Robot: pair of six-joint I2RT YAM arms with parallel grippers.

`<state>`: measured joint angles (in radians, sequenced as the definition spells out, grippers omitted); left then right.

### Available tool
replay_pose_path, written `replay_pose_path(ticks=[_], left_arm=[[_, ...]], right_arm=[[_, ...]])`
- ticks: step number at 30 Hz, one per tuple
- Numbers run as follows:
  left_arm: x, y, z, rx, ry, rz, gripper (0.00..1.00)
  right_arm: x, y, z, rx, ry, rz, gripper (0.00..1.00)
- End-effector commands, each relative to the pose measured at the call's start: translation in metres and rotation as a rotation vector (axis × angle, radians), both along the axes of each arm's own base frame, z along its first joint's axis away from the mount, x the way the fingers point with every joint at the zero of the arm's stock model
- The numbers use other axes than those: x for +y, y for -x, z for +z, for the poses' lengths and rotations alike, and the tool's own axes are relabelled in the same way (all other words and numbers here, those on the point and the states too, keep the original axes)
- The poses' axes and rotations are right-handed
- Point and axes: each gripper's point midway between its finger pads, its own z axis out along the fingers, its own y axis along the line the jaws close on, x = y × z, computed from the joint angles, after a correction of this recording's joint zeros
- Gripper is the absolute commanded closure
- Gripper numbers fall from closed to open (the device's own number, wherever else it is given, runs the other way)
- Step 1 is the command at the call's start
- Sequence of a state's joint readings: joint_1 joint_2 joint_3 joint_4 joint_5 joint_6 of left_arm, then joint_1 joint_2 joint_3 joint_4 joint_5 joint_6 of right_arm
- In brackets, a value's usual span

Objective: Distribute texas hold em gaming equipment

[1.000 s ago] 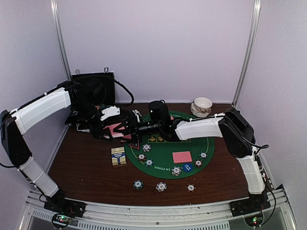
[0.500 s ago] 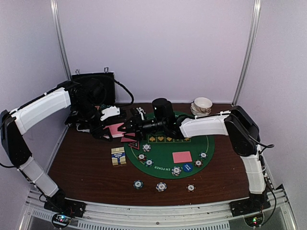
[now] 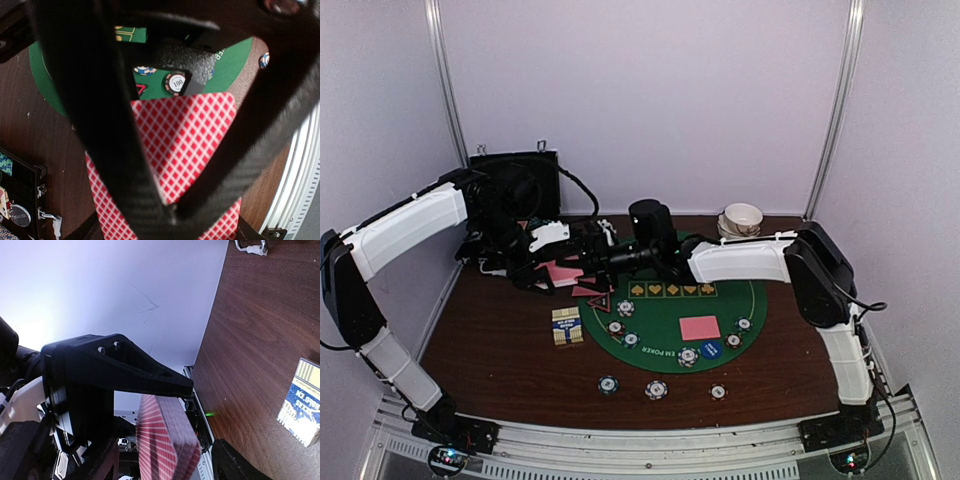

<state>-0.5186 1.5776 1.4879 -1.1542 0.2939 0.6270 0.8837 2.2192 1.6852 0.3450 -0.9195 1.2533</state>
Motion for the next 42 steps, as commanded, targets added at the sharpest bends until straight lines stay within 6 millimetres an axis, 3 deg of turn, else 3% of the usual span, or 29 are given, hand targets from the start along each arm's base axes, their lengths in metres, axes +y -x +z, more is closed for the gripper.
replay_pose_path(ticks=[1,10,20,35,42], left_arm=[[-0.002,0.002,0.013,-0.027,0.035,-0.007,1.00],[-0.001,0.002,0.015,-0.033,0.035,-0.008,1.00],[-0.001,0.002,0.016,-0.037,0.035,-0.009,1.00],[0.006,0.001,0.004,-0.036,-0.016,-0.008,1.00],[0.006,0.001,0.004,-0.035,-0.018,-0.006,1.00]], right_arm=[[0.017,0.008,0.000,0.012,-0.023,0.034,0.34],[0.009,0.000,-0.018,0.027,0.043,0.022,0.43],[-0.020,-0.013,-0.014,-0.021,0.104,-0.014,0.50],[-0.032,0.000,0.036,-0.061,0.015,-0.004,0.59],[-0.032,0.009,0.045,-0.072,0.005,0.010,0.62]])
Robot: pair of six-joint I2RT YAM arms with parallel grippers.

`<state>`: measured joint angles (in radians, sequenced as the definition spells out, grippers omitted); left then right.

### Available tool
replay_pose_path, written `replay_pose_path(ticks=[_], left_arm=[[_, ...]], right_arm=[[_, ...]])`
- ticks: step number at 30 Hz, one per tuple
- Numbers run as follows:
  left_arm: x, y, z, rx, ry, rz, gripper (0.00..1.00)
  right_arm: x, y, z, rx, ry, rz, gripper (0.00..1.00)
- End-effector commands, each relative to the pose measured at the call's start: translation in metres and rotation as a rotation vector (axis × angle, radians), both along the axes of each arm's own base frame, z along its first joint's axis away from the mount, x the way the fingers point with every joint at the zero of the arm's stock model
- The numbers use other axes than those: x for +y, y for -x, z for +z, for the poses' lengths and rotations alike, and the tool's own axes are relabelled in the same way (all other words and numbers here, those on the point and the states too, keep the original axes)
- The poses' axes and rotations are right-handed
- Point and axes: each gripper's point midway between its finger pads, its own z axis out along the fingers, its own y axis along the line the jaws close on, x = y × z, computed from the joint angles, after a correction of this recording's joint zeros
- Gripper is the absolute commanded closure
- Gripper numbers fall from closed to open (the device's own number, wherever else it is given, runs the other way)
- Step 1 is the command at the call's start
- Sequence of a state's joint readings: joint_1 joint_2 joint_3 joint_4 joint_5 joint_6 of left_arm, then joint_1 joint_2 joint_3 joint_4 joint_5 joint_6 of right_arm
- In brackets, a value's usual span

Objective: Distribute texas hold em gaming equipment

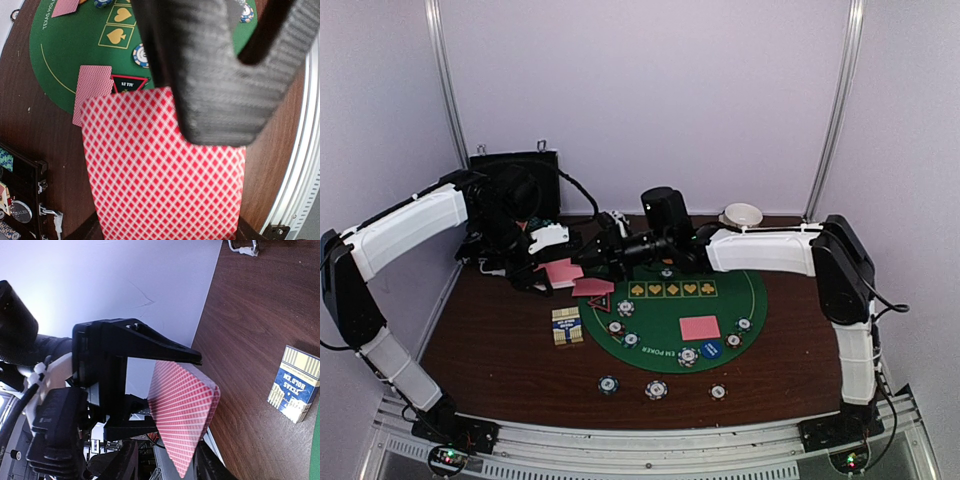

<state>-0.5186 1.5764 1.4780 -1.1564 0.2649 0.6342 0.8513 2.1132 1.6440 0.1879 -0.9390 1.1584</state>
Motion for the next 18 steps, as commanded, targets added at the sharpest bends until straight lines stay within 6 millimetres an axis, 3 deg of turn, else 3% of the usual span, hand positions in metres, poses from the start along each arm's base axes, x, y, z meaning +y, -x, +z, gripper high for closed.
replay_pose_path(ticks=[1,18], left_arm=[[0.0011,0.0011,0.0079,-0.027,0.013,-0.008,1.00],[0.0027,0.0011,0.0038,-0.027,0.002,-0.009,1.00]], right_arm=[[-0.0030,0.0100,0.0297,-0.040,-0.050,0.016,0.62],[-0.0002,0.0128,0.0321,-0.051,-0.041,0.024,0.73]])
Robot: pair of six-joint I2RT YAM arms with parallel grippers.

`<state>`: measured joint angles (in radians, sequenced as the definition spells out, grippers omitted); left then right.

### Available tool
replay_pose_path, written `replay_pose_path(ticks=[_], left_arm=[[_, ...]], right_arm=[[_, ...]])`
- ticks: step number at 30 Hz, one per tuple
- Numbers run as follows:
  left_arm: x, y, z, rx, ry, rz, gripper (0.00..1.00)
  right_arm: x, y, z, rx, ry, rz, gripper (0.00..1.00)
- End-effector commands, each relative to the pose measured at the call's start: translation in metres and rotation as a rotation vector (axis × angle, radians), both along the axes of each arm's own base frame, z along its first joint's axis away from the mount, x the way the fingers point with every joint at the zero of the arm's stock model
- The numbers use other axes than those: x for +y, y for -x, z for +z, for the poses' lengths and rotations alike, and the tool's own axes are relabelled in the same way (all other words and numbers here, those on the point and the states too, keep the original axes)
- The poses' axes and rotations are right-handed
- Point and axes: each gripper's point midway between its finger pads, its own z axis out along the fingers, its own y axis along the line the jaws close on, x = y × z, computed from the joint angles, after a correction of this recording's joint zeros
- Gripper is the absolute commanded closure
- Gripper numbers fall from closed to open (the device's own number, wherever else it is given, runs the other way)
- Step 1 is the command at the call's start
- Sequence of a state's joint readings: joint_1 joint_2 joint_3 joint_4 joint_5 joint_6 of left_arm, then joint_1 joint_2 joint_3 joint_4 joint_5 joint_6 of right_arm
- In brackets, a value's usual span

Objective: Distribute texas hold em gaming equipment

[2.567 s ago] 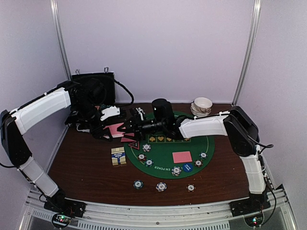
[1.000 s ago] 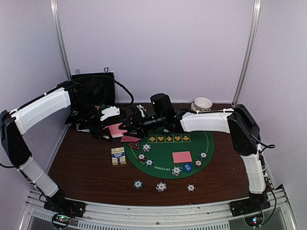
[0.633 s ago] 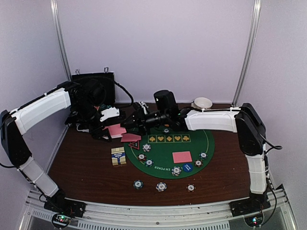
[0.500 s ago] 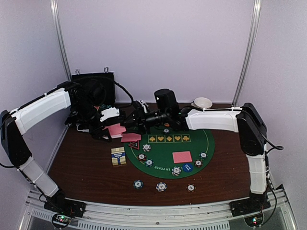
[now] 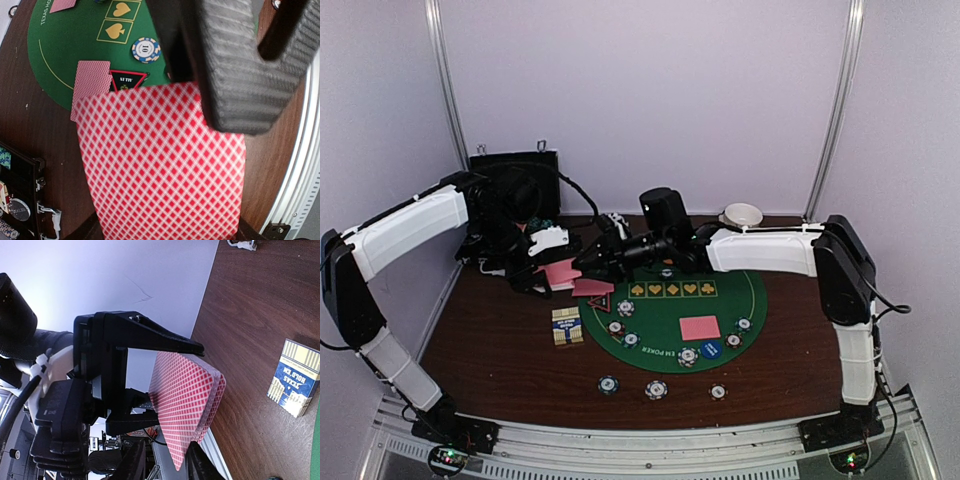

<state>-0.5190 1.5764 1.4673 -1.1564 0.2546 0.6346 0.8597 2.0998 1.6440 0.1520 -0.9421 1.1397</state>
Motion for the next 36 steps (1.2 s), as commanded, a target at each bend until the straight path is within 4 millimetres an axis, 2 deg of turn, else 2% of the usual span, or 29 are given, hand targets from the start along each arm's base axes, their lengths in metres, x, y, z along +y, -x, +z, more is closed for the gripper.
replay_pose_path(ticks=[1,4,8,13,18,20,23,26,30,36], left_arm=[[0.000,0.000,0.008,-0.031,0.015,-0.012,1.00],[0.000,0.000,0.008,-0.032,0.015,-0.011,1.00],[0.001,0.000,0.008,-0.033,0.015,-0.011,1.00],[0.001,0.000,0.009,-0.035,0.015,-0.012,1.00],[0.001,0.001,0.009,-0.036,0.017,-0.013,1.00],[0.001,0.001,0.010,-0.038,0.018,-0.013,1.00],[0.002,0.002,0.010,-0.040,0.018,-0.014,1.00],[0.002,0.002,0.011,-0.043,0.018,-0.014,1.00],[0.003,0.003,0.010,-0.042,0.014,-0.014,1.00],[0.003,0.003,0.011,-0.046,0.014,-0.013,1.00]], right_arm=[[0.001,0.005,0.031,-0.042,-0.062,0.010,0.75],[0.007,0.005,0.032,-0.013,-0.089,0.011,0.81],[0.014,0.007,0.032,0.005,-0.107,0.025,0.84],[0.020,0.007,0.027,0.029,-0.113,0.031,0.78],[0.022,0.005,0.014,0.047,-0.089,0.030,0.76],[0.021,0.003,0.011,0.045,-0.082,0.020,0.79],[0.020,0.002,0.011,0.043,-0.076,0.015,0.91],[0.017,-0.001,0.010,0.048,-0.070,0.002,1.00],[0.006,-0.005,0.017,0.056,-0.092,-0.021,1.00],[-0.022,-0.013,0.022,0.076,-0.128,-0.068,1.00]])
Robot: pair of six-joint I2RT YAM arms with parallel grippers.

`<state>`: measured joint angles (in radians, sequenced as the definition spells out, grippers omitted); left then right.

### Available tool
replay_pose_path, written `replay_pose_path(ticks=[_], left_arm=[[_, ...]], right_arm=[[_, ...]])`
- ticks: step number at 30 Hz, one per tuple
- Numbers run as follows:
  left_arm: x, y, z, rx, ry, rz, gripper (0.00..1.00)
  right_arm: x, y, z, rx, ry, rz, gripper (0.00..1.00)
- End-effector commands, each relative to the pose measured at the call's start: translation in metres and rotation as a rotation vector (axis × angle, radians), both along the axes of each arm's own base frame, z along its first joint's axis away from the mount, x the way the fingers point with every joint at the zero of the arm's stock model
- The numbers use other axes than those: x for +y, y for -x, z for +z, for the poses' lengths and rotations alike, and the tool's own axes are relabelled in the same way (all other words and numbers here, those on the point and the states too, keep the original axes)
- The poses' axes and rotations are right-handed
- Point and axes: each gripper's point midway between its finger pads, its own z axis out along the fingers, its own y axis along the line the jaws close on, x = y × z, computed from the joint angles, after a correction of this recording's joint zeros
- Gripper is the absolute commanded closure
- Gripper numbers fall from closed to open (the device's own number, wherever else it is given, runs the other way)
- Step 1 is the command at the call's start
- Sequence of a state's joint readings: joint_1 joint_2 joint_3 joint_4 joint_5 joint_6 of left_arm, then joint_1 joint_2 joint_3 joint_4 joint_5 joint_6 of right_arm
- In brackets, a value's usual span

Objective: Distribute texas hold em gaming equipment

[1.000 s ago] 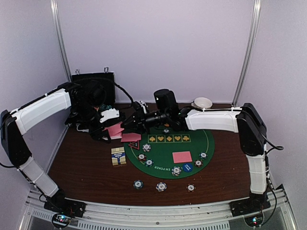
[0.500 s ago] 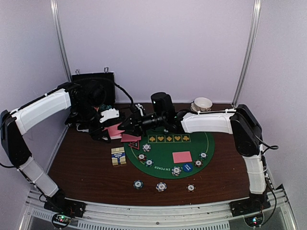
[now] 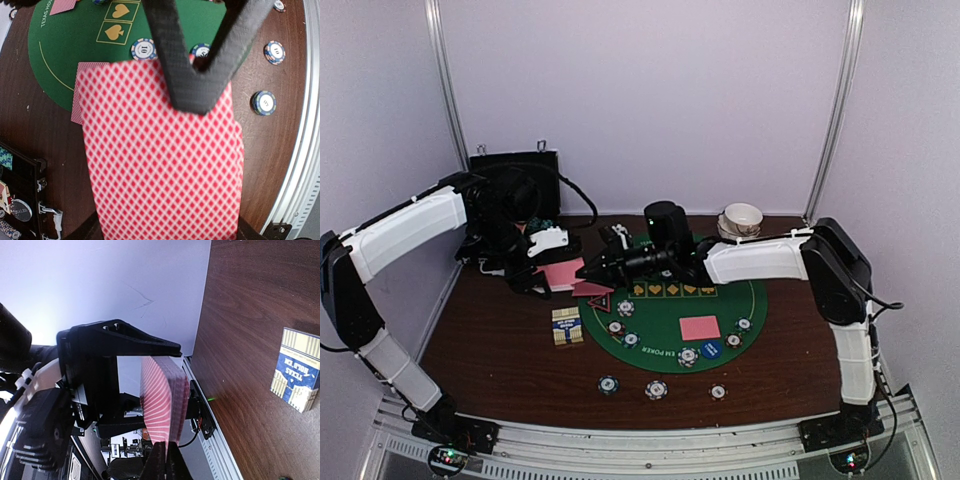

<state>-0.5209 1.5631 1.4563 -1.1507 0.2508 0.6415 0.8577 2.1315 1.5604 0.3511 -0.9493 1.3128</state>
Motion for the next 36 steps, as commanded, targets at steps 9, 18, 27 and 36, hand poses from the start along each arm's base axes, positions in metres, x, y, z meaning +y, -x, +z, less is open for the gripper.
replay_pose_path(ticks=[9,18,27,36], left_arm=[[0.003,0.002,0.008,-0.032,0.008,-0.006,1.00],[0.004,0.001,0.009,-0.036,0.009,-0.005,1.00],[0.002,0.002,0.012,-0.038,0.022,-0.006,1.00],[0.002,0.003,0.015,-0.038,0.029,-0.005,1.00]], right_arm=[[-0.082,-0.013,0.035,-0.025,-0.080,-0.122,1.00],[-0.178,-0.005,-0.024,0.007,0.139,-0.214,1.00],[-0.245,0.018,-0.107,0.027,0.473,-0.215,1.00],[-0.264,0.019,-0.143,0.027,0.629,-0.209,1.00]])
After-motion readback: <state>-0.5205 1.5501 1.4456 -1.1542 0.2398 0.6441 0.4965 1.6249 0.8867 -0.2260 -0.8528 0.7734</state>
